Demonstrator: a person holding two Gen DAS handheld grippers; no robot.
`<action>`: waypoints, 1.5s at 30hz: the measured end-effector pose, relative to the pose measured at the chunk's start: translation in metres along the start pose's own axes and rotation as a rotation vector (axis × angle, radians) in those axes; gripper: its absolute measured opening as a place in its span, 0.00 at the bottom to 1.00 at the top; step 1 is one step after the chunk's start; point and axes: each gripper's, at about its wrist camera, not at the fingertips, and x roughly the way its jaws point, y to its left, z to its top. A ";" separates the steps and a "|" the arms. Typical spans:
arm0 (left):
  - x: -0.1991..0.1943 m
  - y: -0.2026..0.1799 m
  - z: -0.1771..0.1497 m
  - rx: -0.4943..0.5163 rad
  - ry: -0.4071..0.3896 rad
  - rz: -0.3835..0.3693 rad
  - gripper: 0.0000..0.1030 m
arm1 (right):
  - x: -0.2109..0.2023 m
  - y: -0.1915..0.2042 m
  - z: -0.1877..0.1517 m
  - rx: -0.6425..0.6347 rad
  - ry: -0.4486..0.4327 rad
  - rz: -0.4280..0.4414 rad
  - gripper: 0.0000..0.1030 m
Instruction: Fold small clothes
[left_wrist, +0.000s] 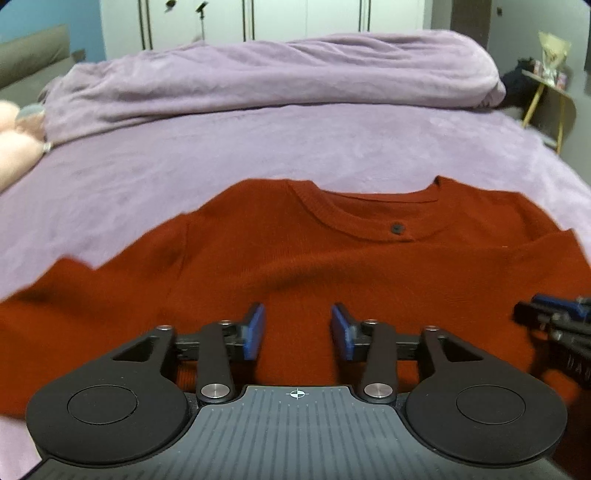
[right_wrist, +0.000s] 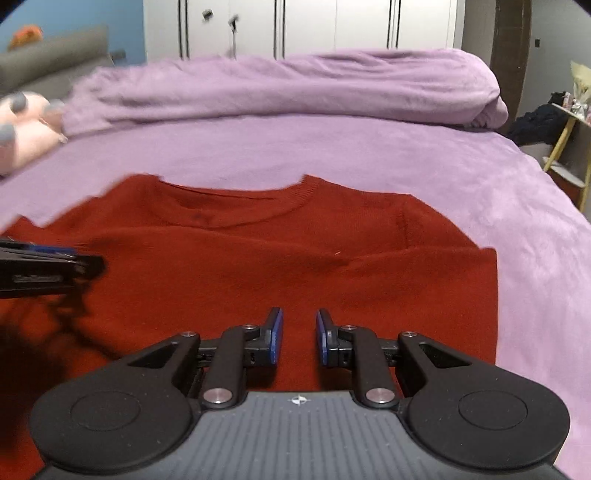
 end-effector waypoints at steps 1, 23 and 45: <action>-0.005 0.000 -0.005 -0.007 -0.007 -0.009 0.58 | -0.005 0.003 -0.007 -0.010 -0.004 0.004 0.17; -0.120 0.305 -0.128 -1.020 -0.148 0.104 0.80 | -0.100 -0.001 -0.075 0.219 0.072 0.147 0.56; -0.103 0.428 -0.189 -1.460 -0.332 0.015 0.08 | -0.092 0.005 -0.065 0.277 0.115 0.113 0.57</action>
